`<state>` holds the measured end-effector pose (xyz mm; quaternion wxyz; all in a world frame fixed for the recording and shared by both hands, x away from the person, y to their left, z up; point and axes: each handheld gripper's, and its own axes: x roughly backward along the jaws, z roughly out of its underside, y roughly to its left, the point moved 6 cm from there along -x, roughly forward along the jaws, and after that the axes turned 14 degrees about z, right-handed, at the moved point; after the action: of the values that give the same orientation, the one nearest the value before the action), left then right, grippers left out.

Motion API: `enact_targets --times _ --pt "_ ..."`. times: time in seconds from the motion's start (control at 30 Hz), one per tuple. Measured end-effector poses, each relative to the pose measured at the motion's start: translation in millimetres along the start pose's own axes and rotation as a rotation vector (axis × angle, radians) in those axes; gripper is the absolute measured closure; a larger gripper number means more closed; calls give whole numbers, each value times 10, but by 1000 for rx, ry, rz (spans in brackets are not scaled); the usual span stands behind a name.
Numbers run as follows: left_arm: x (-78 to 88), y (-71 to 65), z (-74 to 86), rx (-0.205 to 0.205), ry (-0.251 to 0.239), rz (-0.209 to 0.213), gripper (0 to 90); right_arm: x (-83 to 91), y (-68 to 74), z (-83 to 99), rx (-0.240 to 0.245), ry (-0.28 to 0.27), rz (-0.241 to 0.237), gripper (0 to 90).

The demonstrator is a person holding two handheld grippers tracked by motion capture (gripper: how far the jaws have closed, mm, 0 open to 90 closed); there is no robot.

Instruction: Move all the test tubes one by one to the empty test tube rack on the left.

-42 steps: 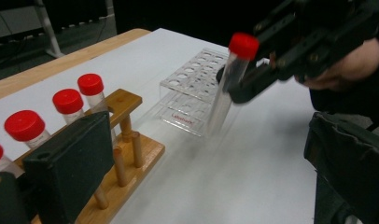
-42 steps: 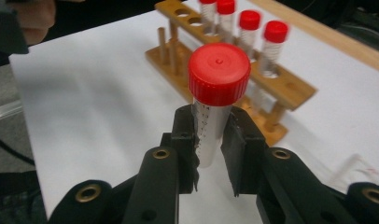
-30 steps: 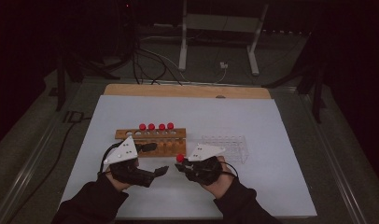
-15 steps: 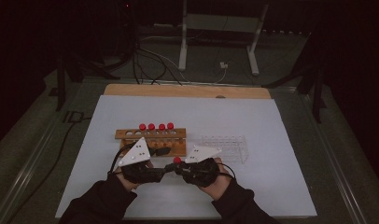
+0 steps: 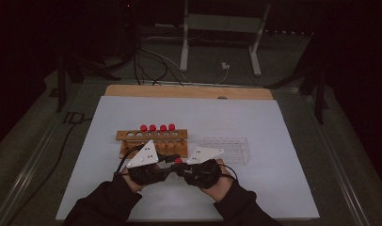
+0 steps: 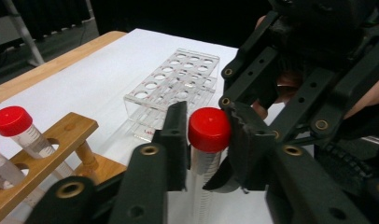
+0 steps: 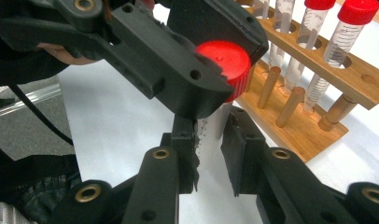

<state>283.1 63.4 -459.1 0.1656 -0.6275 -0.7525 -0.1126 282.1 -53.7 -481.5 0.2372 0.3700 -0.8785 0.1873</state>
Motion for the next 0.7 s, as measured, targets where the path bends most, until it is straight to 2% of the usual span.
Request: enact_targets --times 0.3,0.47,0.7 --pt "20 19 0 8 13 5 719 -1 1 2 0 -2 0 749" --pt "51 29 -17 17 -4 6 721 10 -6 -7 -9 -16 -5 734" --pt "149 101 -3 18 -2 -36 721 84 -61 -53 -23 -62 8 508"
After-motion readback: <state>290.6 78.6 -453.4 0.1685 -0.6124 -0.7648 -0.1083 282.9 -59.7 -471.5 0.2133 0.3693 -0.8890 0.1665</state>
